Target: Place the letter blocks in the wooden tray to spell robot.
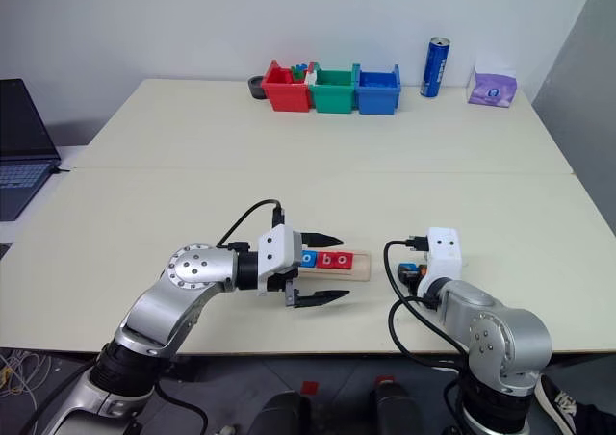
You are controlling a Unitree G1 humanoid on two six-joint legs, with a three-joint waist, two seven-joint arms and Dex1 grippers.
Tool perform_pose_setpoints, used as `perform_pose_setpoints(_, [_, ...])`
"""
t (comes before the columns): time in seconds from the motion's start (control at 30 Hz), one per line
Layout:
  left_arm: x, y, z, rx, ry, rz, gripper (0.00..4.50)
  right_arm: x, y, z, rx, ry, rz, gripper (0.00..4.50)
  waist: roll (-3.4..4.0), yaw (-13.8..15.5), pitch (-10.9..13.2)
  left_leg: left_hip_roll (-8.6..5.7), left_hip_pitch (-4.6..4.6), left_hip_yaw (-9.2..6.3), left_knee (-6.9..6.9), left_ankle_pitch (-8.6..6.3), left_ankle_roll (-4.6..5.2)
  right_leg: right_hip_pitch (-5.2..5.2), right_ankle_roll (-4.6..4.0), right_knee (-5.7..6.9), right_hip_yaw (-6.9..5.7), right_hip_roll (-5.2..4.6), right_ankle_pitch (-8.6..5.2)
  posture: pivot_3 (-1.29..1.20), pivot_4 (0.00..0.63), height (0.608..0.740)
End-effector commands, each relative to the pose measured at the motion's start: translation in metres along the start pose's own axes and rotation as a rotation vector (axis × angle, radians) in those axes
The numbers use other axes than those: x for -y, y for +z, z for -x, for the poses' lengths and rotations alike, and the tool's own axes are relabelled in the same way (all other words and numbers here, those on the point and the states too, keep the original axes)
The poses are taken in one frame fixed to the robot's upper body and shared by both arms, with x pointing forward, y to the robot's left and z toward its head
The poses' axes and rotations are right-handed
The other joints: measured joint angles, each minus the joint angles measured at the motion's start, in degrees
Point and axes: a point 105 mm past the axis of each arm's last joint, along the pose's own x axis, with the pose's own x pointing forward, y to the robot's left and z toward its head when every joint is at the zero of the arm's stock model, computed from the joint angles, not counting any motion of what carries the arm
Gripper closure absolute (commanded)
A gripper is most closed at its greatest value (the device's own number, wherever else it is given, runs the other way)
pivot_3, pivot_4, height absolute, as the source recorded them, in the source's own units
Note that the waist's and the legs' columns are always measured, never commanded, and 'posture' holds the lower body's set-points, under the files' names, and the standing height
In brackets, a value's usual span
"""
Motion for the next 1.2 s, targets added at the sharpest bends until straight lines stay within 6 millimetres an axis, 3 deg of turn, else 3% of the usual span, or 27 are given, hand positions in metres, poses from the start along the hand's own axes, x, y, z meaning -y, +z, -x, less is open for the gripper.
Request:
perform_pose_setpoints(0.03, [-0.001,0.01,0.003,0.027,0.017,-0.024,0.0,-0.007,-0.002,0.002,-0.003,0.038,-0.019,2.04,0.0,0.0,0.0,0.02,0.0,-0.02,-0.01,0.0,0.0,0.0,0.0,0.0,-0.01,0.02,0.0,0.0,0.15,0.74])
perform_pose_setpoints(0.23, [-0.007,0.008,0.005,0.023,0.029,-0.02,0.0,-0.018,0.031,0.006,0.093,0.115,0.014,0.03,0.0,-0.02,0.01,0.02,-0.01,0.0,-0.01,0.0,0.0,-0.03,-0.01,0.02,0.01,0.05,0.0,0.0,0.15,0.74])
perform_pose_setpoints(0.3, [-0.009,0.008,0.004,0.024,0.031,-0.021,0.0,-0.019,0.045,0.008,0.124,0.132,0.034,0.03,0.0,-0.02,0.01,0.02,-0.01,0.0,-0.01,0.0,0.0,-0.03,-0.01,0.02,0.0,0.05,0.0,0.0,0.15,0.74])
perform_pose_setpoints(0.4, [-0.015,0.009,0.006,0.027,0.037,-0.026,0.0,-0.014,0.091,0.019,0.244,0.164,0.264,0.03,0.07,0.03,0.11,-0.01,-0.06,0.02,0.0,0.0,0.0,-0.07,-0.01,0.0,0.0,0.04,0.0,0.0,0.15,0.74])
perform_pose_setpoints(0.47, [-0.017,0.009,0.009,0.027,0.036,-0.03,0.0,-0.022,0.105,0.027,0.316,0.287,0.392,0.03,0.06,0.15,0.11,-0.07,-0.07,0.04,0.0,0.0,0.01,-0.04,0.0,-0.07,-0.01,-0.02,0.0,0.0,0.15,0.74])
perform_pose_setpoints(0.57, [-0.017,0.009,0.011,0.034,0.028,-0.034,0.0,-0.031,0.099,0.035,0.347,0.484,0.549,0.03,0.02,0.1,0.11,0.0,-0.08,0.01,-0.07,-0.02,0.04,-0.02,0.02,-0.19,-0.05,0.05,-0.03,0.0,0.15,0.74])
perform_pose_setpoints(0.63, [-0.013,0.015,0.012,0.076,-0.007,-0.028,0.0,-0.026,0.072,0.038,0.298,0.629,0.687,0.03,0.0,0.21,0.13,0.02,-0.1,-0.02,-0.1,-0.08,0.13,-0.03,0.01,-0.17,-0.07,0.07,-0.08,0.0,0.15,0.74])
perform_pose_setpoints(0.7, [-0.007,0.021,0.014,0.114,-0.051,-0.018,0.0,-0.017,0.047,0.038,0.233,0.742,0.699,0.03,-0.06,0.33,0.17,0.01,-0.13,-0.07,-0.09,-0.13,0.21,-0.01,0.04,-0.17,-0.09,0.03,-0.15,0.0,0.15,0.74])
perform_pose_setpoints(0.87, [-0.007,0.024,0.016,0.125,-0.08,-0.03,0.0,0.001,0.028,0.021,0.187,0.776,0.779,0.03,-0.11,-0.11,0.21,-0.04,-0.04,0.13,0.02,-0.14,0.22,-0.02,0.06,-0.09,0.07,-0.03,-0.14,0.0,0.15,0.74])
perform_pose_setpoints(1.2, [-0.012,0.019,0.017,0.102,-0.084,-0.048,0.0,0.016,0.017,-0.006,0.135,0.773,0.832,0.03,-0.13,0.18,0.22,0.01,0.04,0.06,0.04,-0.12,0.2,0.02,0.02,0.02,0.01,0.04,-0.12,0.0,0.15,0.74])
